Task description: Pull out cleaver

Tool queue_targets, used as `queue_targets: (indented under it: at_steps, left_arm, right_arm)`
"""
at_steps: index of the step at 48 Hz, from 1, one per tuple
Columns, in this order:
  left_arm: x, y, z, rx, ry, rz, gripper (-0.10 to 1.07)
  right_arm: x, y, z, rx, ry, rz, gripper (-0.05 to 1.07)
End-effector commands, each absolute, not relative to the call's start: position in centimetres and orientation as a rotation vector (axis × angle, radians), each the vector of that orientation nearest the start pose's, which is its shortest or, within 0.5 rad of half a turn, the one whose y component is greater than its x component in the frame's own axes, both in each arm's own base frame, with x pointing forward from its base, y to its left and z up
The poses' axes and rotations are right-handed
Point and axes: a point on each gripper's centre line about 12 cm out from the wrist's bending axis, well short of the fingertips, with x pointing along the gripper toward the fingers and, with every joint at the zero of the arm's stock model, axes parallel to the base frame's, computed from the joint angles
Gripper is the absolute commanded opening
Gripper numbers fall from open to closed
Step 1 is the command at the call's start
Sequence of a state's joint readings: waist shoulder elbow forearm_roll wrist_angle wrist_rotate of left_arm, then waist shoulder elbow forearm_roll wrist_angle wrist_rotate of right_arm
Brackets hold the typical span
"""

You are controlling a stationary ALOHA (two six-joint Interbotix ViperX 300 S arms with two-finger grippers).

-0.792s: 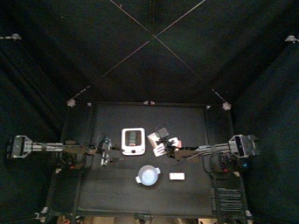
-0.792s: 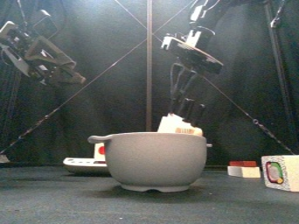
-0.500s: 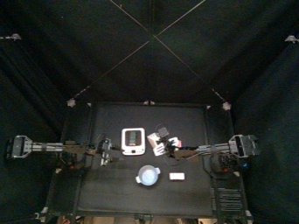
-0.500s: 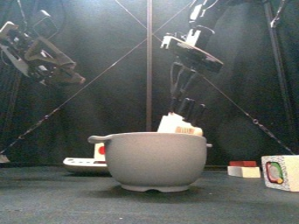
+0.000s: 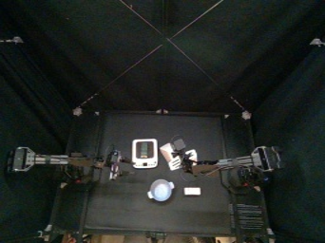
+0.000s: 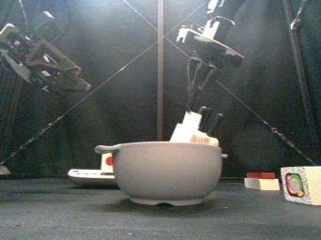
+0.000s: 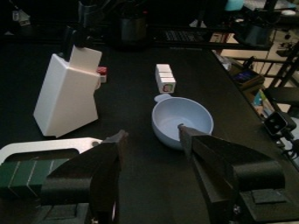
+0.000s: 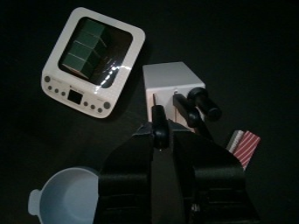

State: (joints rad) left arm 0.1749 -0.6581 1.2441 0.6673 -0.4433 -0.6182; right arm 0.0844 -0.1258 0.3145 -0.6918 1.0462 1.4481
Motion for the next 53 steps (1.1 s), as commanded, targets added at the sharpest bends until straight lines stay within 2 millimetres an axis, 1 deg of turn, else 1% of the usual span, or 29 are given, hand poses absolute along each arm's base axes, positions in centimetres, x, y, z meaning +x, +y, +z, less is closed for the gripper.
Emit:
queue_targets:
  at_steps: [1,9,19,23,33,38,45,53]
  left_arm:
    - [22.9,0.9,21.4,-0.051,0.207,-0.093,0.87]
    - [22.9,0.9,21.4,-0.048,0.207,-0.094,0.87]
    - [22.9,0.9,21.3,-0.048,0.209,-0.094,0.87]
    - [22.9,0.9,21.3,-0.048,0.209,-0.094,0.87]
    - [22.8,0.9,21.3,-0.051,0.210,-0.093,0.87]
    - [22.8,0.9,21.3,-0.050,0.210,-0.093,0.87]
    - [22.8,0.9,21.2,-0.052,0.211,-0.093,0.87]
    - [22.8,0.9,21.2,-0.050,0.211,-0.092,0.87]
  right_arm:
    - [35.9,-3.4,31.0,0.589,0.645,-0.905,0.45]
    - [35.3,-3.1,31.7,0.585,0.648,-0.920,0.45]
    - [34.3,-2.2,33.0,0.574,0.635,-0.913,0.45]
    - [34.1,-1.9,33.5,0.576,0.621,-0.901,0.45]
    - [34.1,-1.6,33.9,0.569,0.614,-0.886,0.45]
    - [33.9,-1.3,34.5,0.570,0.602,-0.871,0.45]
    - [33.4,-0.8,35.5,0.573,0.577,-0.848,0.45]
    - [32.6,-0.1,36.0,0.570,0.570,-0.820,0.45]
